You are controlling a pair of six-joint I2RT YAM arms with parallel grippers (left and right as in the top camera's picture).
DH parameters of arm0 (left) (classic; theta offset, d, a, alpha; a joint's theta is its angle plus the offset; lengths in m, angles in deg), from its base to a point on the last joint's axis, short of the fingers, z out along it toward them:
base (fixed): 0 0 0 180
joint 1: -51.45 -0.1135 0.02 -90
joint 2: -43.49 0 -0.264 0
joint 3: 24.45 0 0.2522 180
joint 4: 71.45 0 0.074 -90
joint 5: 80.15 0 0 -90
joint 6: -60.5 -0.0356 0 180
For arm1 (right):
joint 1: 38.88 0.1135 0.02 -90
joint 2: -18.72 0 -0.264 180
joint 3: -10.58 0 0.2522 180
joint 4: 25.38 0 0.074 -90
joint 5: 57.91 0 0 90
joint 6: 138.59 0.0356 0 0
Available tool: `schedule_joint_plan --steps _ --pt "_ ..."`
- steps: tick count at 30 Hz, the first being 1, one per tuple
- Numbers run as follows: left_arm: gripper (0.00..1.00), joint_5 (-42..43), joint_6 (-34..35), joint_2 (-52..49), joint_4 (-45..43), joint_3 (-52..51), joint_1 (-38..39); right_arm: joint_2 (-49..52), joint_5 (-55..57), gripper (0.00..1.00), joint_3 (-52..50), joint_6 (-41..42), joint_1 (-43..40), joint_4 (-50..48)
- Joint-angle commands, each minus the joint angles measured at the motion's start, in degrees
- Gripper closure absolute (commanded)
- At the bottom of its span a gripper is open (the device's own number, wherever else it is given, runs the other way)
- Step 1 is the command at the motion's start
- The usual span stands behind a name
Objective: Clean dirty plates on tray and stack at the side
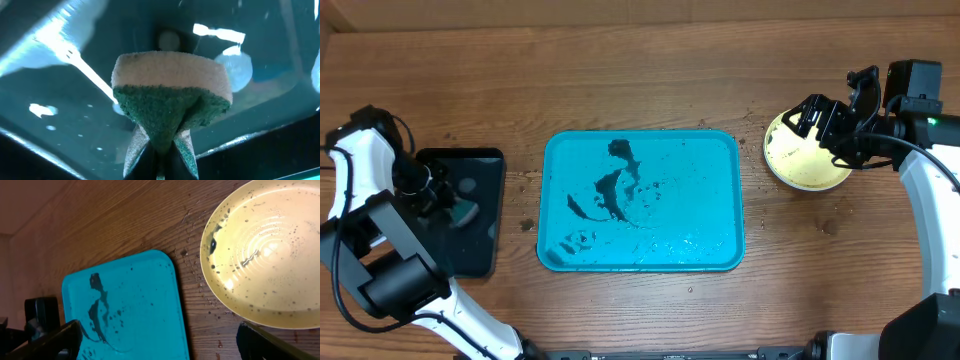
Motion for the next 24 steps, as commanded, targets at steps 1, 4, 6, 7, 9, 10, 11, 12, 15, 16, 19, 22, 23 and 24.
schedule_joint_plan --steps 1,4,6,7,9,10,11,12,15,16,19,22,23,24 --pt "0.75 2.19 -1.60 0.98 0.00 -0.81 1.46 -0.22 -0.52 0.00 0.28 -0.66 0.28 -0.26" --pt "0.04 2.14 -2.40 1.01 0.11 -0.76 1.70 -0.22 -0.52 0.00 0.28 -0.68 0.28 -0.24" --pt "0.00 2.16 -2.40 1.09 0.31 -0.55 1.70 -0.22 -0.52 0.00 0.28 -0.68 0.28 -0.17" --pt "0.00 2.12 -2.40 1.20 0.61 0.00 1.66 -0.24 -0.55 0.00 0.28 -0.68 0.28 0.00" --pt "0.00 2.12 -2.40 1.92 1.79 1.62 1.55 -0.39 -0.52 0.00 0.28 -0.68 0.28 0.61" --pt "0.00 2.12 -2.40 2.71 2.64 2.86 1.55 -0.55 -0.52 0.00 0.28 -0.72 0.28 1.05" --pt "0.00 2.12 -2.38 3.72 3.26 3.91 1.55 -0.74 -0.55 0.00 0.28 -0.94 0.28 1.44" --pt "0.00 2.14 -2.36 5.03 3.48 4.90 1.60 -1.01 -0.52 0.00 0.28 -0.94 0.28 1.81" --pt "0.00 2.10 -2.38 11.45 2.99 6.08 2.93 -1.97 -0.50 0.00 0.28 -1.14 0.28 3.06" --pt "0.00 1.90 -2.38 14.16 2.84 6.08 3.61 -2.27 -0.50 0.00 0.28 -1.16 0.28 3.63" --pt "0.00 1.49 -2.38 20.70 3.30 5.79 6.19 -3.74 -0.26 0.00 0.28 -6.19 0.90 7.02" --pt "0.00 -1.16 -1.75 26.08 4.98 4.87 10.08 -5.86 3.58 0.00 0.28 -9.05 2.75 11.47" --pt "0.00 -2.23 -1.20 27.85 5.68 4.20 11.78 -6.67 5.11 0.00 0.26 -9.05 3.39 12.87" --pt "0.00 -2.93 -0.70 29.29 6.27 3.45 13.25 -7.54 6.69 0.00 0.24 -9.05 4.02 14.14"
